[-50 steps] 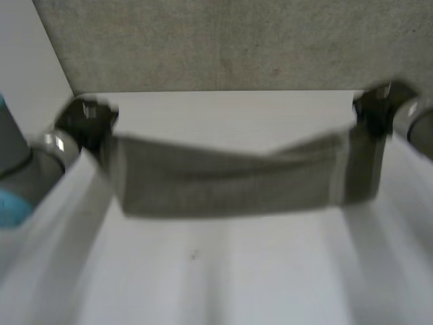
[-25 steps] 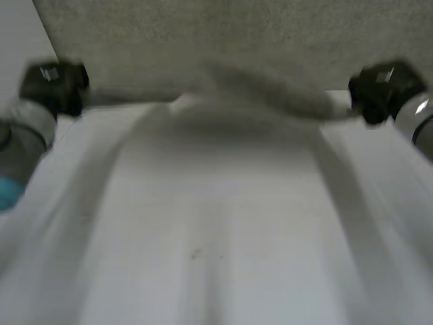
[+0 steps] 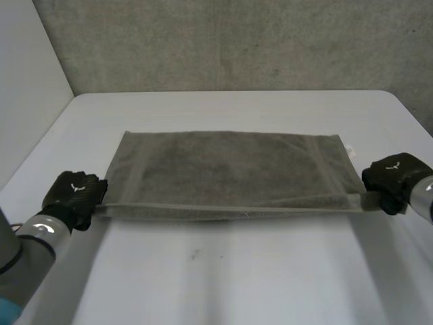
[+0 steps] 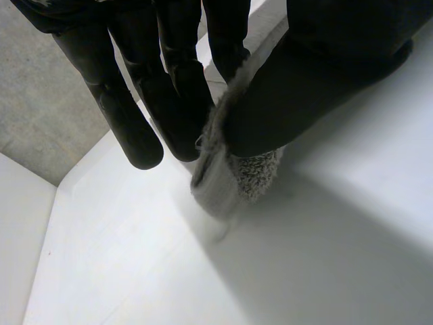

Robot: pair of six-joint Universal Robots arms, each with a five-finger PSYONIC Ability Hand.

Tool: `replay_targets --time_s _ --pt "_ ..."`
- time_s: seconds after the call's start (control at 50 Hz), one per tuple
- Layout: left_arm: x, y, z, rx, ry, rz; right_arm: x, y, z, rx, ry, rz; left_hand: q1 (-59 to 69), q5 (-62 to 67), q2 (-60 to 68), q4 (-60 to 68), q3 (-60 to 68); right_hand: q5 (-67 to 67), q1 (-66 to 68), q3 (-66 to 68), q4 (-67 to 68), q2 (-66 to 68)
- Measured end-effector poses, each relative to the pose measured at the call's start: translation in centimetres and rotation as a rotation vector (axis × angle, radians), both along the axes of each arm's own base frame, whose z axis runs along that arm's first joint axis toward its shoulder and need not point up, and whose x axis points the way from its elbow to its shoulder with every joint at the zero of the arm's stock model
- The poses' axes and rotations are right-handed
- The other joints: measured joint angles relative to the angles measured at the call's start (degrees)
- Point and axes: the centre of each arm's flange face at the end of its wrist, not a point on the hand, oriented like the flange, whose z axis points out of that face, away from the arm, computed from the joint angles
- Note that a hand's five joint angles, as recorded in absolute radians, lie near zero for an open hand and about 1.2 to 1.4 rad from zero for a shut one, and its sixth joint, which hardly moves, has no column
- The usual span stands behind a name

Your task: Fold the towel.

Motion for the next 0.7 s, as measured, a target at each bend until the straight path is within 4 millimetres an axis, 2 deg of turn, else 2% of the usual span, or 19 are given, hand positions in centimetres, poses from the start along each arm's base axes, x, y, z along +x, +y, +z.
replay_targets --time_s 0.04,0.06,0.12,0.22,0.28,0.36,0.46,0.5,0.54,0.56,0.6,0.62,0.68,0.7 --pt "0.2 1.4 1.0 0.014 -0.004 0.001 -0.5 1.2 0.7 0.024 0.048 0.015 0.00 0.00 0.00 0.00 0.00 0.10 0.00 0.00 0.00 0.00" --pt "0.2 1.4 1.0 0.014 -0.004 0.001 -0.5 1.2 0.7 0.024 0.048 0.015 0.00 0.00 0.00 0.00 0.00 0.10 0.00 0.00 0.00 0.00" --pt "0.4 3.9 2.9 0.029 -0.004 -0.003 -1.1 2.7 1.7 0.058 0.099 0.031 0.00 0.00 0.00 0.00 0.00 0.06 0.00 0.00 0.00 0.00" --pt "0.5 6.7 5.1 0.031 0.007 -0.028 -2.1 5.0 3.8 0.072 0.164 0.060 0.00 0.00 0.00 0.00 0.00 0.10 0.00 0.00 0.00 0.00" --pt "0.3 7.4 6.0 0.023 0.018 -0.057 -2.1 5.3 4.4 0.052 0.161 0.078 0.00 0.00 0.00 0.00 0.00 0.09 0.00 0.00 0.00 0.00" --pt "0.0 7.2 6.5 0.006 0.032 -0.089 -1.9 4.8 4.6 0.030 0.124 0.088 0.00 0.00 0.00 0.00 0.00 0.10 0.00 0.00 0.00 0.00" --pt "-0.9 3.1 5.8 -0.026 0.047 -0.134 -1.4 1.3 2.6 0.036 0.022 0.051 0.49 0.02 0.00 0.00 0.00 0.03 -0.01 0.00 0.00 0.00" --pt "-1.6 0.2 4.8 -0.035 0.048 -0.147 -0.9 -0.7 1.3 0.041 -0.009 0.022 0.49 0.02 0.00 0.00 0.00 0.10 0.00 0.00 0.00 0.00" --pt "-2.0 -1.3 4.3 -0.035 0.047 -0.153 -0.7 -1.6 0.8 0.043 -0.017 0.008 0.49 0.02 0.00 0.00 0.00 0.09 -0.01 0.00 0.00 -0.02" --pt "-2.5 -2.9 3.5 -0.035 0.046 -0.159 -0.3 -2.9 0.0 0.043 -0.025 -0.014 0.50 0.02 0.00 0.00 0.00 0.10 0.00 0.00 0.00 -0.02" --pt "-3.0 -4.5 2.8 -0.035 0.043 -0.161 0.0 -3.9 -0.7 0.041 -0.029 -0.033 0.50 0.02 0.00 0.00 0.00 0.10 -0.01 0.00 0.00 -0.02" --pt "-3.5 -6.3 2.1 -0.039 0.038 -0.155 0.3 -5.2 -1.3 0.030 -0.031 -0.056 0.50 0.02 0.00 0.00 0.00 0.10 0.00 0.00 0.00 -0.02" --pt "-4.3 -9.1 1.1 -0.052 0.029 -0.136 0.7 -7.3 -2.2 -0.003 -0.036 -0.089 0.50 0.02 0.00 0.01 0.00 0.10 0.00 0.00 0.00 -0.02" --pt "-4.3 -9.1 1.1 -0.052 0.029 -0.136 0.7 -7.3 -2.2 -0.003 -0.036 -0.089 0.50 0.02 0.00 0.01 0.00 0.10 0.00 0.00 0.00 -0.02"
